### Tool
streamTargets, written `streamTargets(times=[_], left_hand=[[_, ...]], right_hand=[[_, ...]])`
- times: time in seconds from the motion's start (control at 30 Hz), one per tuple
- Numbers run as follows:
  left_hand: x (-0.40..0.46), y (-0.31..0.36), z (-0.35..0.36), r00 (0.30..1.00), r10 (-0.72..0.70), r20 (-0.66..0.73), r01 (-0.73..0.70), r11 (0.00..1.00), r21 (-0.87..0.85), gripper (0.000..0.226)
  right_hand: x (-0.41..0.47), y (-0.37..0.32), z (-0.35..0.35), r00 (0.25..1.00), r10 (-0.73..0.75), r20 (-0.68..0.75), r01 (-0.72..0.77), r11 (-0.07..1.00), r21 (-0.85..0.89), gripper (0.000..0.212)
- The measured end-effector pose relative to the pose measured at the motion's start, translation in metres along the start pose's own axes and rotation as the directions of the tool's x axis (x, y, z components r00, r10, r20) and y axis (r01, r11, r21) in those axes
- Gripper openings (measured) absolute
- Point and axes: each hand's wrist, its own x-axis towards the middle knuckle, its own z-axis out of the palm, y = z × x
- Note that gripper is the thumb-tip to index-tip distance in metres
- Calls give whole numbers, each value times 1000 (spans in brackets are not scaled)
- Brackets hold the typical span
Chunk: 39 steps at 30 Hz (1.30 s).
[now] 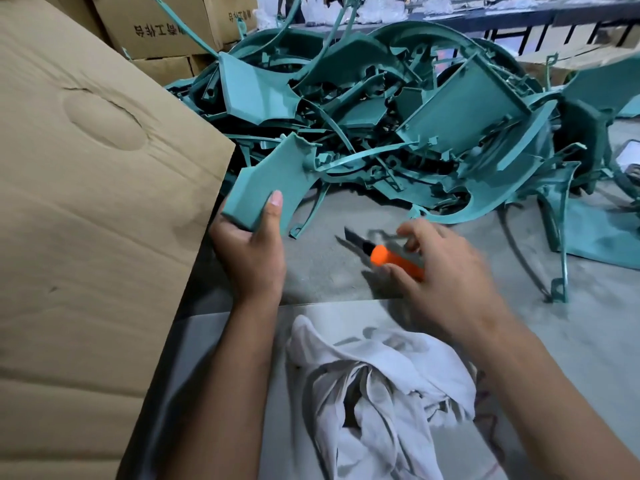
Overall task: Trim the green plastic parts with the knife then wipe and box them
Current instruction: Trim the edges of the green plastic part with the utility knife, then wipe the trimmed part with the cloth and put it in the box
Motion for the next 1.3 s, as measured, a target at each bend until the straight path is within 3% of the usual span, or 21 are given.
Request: streamTargets(times=[0.07,0.13,0.2,0.27,0.33,0.4,0.5,0.57,0.63,0.7,0.77,0.87,0.93,1.0,1.07,1.17,1.2,1.3], left_hand=[[2,-2,-2,1000,-5,-17,5,1000,-11,33],[4,-4,-3,1000,-17,-22,17,1000,-16,33],[5,-6,-4,999,-40,-21,40,999,-31,32],[6,-7,-5,997,-72,-13,72,996,-50,29],[6,-9,-6,996,-94,-8,93,993,-68,26],[7,-10,-8,993,-113,-19,110,989,-100,27],[8,-12,-8,989,-145,-15,142,981,-130,25],[9,-13,-8,984,-176,-9,172,973,-155,22],[9,-13,-7,977,-214,7,212,960,-183,21],[8,-14,-7,960,-278,39,278,928,-249,24],[6,-13,-6,927,-342,153,374,862,-341,33],[3,-8,-5,807,-409,426,571,722,-390,46],[0,-5,-4,743,-368,560,643,626,-442,43],[-6,0,2,714,-208,668,593,688,-419,24],[-16,7,11,666,-65,744,495,784,-374,12],[-21,9,18,707,17,707,353,858,-373,12],[-19,7,16,723,21,690,324,873,-365,17],[-8,4,10,710,32,704,249,923,-294,39]], right_hand=[[1,1,-10,988,-152,-28,153,986,63,47],[3,5,-22,940,-311,139,244,900,360,42],[3,7,-29,742,-491,456,146,783,605,50],[0,8,-30,505,-618,602,123,742,659,75],[-3,4,-25,420,-652,631,171,740,651,89],[-8,-4,-17,447,-651,613,258,750,609,83],[-11,-14,-4,538,-653,533,335,746,575,44],[-9,-17,-5,639,-596,487,253,760,598,41],[-5,-14,-8,785,-509,354,159,718,678,34],[-1,-9,-8,921,-338,194,70,633,771,28],[2,-7,-6,985,-127,118,-41,489,871,30],[3,-10,2,968,91,232,-243,142,959,34],[2,-16,3,937,126,325,-311,-122,943,31],[2,-20,1,922,45,386,-328,-439,836,25],[1,-15,-4,948,-41,317,-268,-641,719,33],[2,-11,-17,970,-172,171,-241,-760,604,64],[1,-12,-18,971,-178,160,-239,-726,645,65],[1,-17,-18,972,-103,209,-227,-615,755,38]])
